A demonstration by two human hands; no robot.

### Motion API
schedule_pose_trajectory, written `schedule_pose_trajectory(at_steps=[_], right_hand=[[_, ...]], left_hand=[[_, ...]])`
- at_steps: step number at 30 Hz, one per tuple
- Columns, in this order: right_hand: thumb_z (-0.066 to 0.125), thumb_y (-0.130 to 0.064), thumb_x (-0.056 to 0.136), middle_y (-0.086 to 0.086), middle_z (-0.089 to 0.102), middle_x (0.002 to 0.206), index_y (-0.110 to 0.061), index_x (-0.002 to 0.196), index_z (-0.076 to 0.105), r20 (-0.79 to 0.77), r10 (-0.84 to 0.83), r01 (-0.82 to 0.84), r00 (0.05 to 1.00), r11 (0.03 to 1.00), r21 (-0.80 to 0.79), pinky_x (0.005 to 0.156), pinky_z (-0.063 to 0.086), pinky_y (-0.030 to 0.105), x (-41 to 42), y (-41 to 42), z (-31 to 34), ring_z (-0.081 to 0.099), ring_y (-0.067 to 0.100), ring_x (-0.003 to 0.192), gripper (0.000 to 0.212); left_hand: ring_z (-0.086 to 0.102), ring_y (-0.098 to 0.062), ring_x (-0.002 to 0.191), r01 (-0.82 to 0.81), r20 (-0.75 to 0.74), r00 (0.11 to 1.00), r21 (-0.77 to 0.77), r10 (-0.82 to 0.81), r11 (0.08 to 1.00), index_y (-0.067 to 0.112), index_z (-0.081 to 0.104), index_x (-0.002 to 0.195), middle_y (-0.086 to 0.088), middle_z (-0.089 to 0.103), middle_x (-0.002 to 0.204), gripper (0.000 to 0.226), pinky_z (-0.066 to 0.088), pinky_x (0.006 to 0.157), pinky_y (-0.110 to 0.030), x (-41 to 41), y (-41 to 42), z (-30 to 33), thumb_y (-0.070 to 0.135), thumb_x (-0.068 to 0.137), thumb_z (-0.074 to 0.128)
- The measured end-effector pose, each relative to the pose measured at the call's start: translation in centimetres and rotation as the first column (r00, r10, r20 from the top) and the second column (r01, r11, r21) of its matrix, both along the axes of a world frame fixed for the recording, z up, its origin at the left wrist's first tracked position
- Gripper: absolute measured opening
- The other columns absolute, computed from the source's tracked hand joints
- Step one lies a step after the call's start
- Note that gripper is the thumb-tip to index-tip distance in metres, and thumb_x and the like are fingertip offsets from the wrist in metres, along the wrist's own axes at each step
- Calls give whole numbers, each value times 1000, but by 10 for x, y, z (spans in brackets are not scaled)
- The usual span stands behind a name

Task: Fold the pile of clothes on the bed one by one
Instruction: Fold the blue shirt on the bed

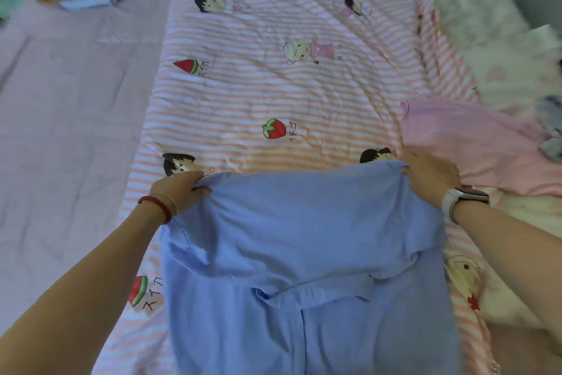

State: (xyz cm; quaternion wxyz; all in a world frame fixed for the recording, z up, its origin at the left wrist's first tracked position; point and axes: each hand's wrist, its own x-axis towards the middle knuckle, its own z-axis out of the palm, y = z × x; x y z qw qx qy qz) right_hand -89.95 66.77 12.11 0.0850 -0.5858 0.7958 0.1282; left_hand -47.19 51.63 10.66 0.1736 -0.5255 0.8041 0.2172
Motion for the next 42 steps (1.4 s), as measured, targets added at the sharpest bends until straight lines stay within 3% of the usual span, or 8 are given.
schedule_pose_trajectory(at_steps=[7, 13, 22, 26, 29, 34, 38, 42], right_hand=[[52, -8, 91, 25, 55, 110, -1, 112, 58, 8, -154, 142, 988, 890, -432, 74, 37, 46, -26, -53, 39, 55, 44, 95, 24], [42, -18, 82, 18, 58, 75, -3, 81, 61, -18, -22, 9, 1000, 843, -538, 61, 40, 40, -7, -4, 8, 58, 37, 69, 25], [40, -22, 78, 8, 59, 74, -12, 79, 59, 54, 69, -44, 996, 925, -377, 61, 23, 34, 38, 136, -59, 58, 32, 62, 22], [37, -27, 70, 6, 60, 73, -14, 78, 61, 79, -3, 19, 997, 978, -206, 66, 30, 37, 59, 166, -77, 59, 32, 62, 28], [34, -33, 67, 6, 62, 72, -14, 75, 66, 82, -79, 87, 994, 990, -108, 75, 37, 43, 71, 170, -81, 62, 31, 67, 38], [35, -26, 64, 7, 55, 75, -13, 70, 60, 52, -91, 101, 994, 964, -247, 86, 27, 44, 92, 154, -76, 51, 28, 75, 29], [34, -23, 74, 13, 60, 100, -12, 94, 63, 112, -25, 61, 993, 943, -326, 94, 25, 48, 127, 105, -80, 47, 27, 97, 36], [31, -32, 85, 14, 50, 134, -21, 127, 51, 136, 53, -33, 989, 990, -140, 102, 15, 64, 164, 47, -91, 42, 32, 124, 48]], left_hand=[[56, -39, 97, -86, -115, 993, -469, 35, 879, 3, 54, 107, -20, 54, 108, 29, 38, 69, -41, -55, -74, 63, 29, 94, 48], [59, -39, 58, 36, -243, 939, -636, -244, 771, 10, 48, 87, -22, 54, 73, 17, 40, 41, -36, -32, -42, 29, 11, 81, 64], [54, -33, 52, 185, -180, 929, -529, -323, 828, 15, 43, 87, -4, 34, 81, 27, 42, 39, -32, 54, 80, -61, 4, 63, 37], [61, -41, 73, 78, -61, 993, -346, -106, 935, 15, 53, 92, -17, 58, 94, 62, 48, 51, -43, 70, 114, -77, -19, 42, 65], [54, -47, 99, -110, -66, 993, -151, 101, 982, 12, 66, 97, -21, 59, 115, 49, 47, 72, -56, 67, 117, -68, -8, 53, 67], [50, -41, 109, -205, -153, 975, -324, 163, 923, 10, 66, 104, -19, 59, 117, 44, 39, 87, -61, 53, 117, -63, 31, 74, 41], [40, -36, 126, -98, -129, 990, -360, 55, 928, 18, 51, 126, -16, 49, 136, 48, 29, 98, -63, 15, 110, -71, 36, 83, 38], [37, -40, 131, -8, -75, 997, -242, -10, 970, 26, 38, 136, -14, 44, 142, 53, 24, 99, -68, -18, 94, -87, 42, 86, 33]])
